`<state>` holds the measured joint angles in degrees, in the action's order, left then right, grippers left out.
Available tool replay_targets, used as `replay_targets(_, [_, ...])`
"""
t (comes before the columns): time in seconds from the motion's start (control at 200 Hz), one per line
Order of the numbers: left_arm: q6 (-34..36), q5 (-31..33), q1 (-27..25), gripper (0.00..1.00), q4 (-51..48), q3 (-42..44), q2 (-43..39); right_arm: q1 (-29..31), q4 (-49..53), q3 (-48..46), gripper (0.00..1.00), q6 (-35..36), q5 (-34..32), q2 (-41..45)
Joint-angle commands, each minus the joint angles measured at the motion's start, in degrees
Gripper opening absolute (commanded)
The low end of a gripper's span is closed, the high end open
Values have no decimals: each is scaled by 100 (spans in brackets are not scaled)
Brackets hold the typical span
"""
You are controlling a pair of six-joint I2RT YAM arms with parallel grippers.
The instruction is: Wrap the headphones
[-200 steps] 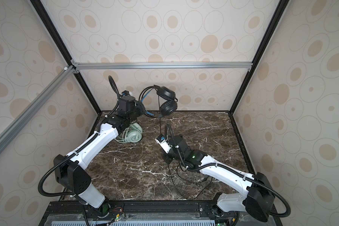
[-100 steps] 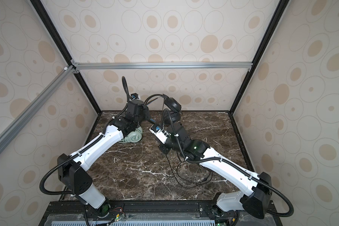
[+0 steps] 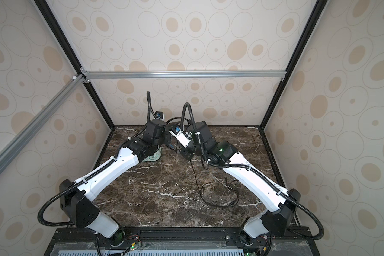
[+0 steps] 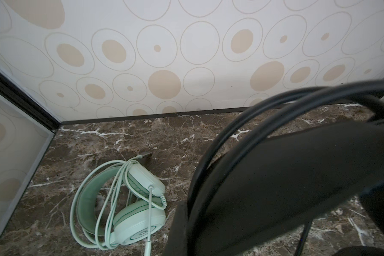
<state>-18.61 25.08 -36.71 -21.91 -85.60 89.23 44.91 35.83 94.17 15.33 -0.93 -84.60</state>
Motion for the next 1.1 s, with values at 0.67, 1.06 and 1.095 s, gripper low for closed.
replay_targets(0.67, [2186,583,-208,0,-60,209,-626,17,1559,1418,0,1199,-1250,-286])
replay_targets(1.06, [2529,17,-294,0,-8,417,-839,5,1515,1604,0,1419,-2109,-325])
replay_targets(1.095, [2511,-11,-299,0,-8,424,-849,1,1533,1609,0,1427,-2182,-324])
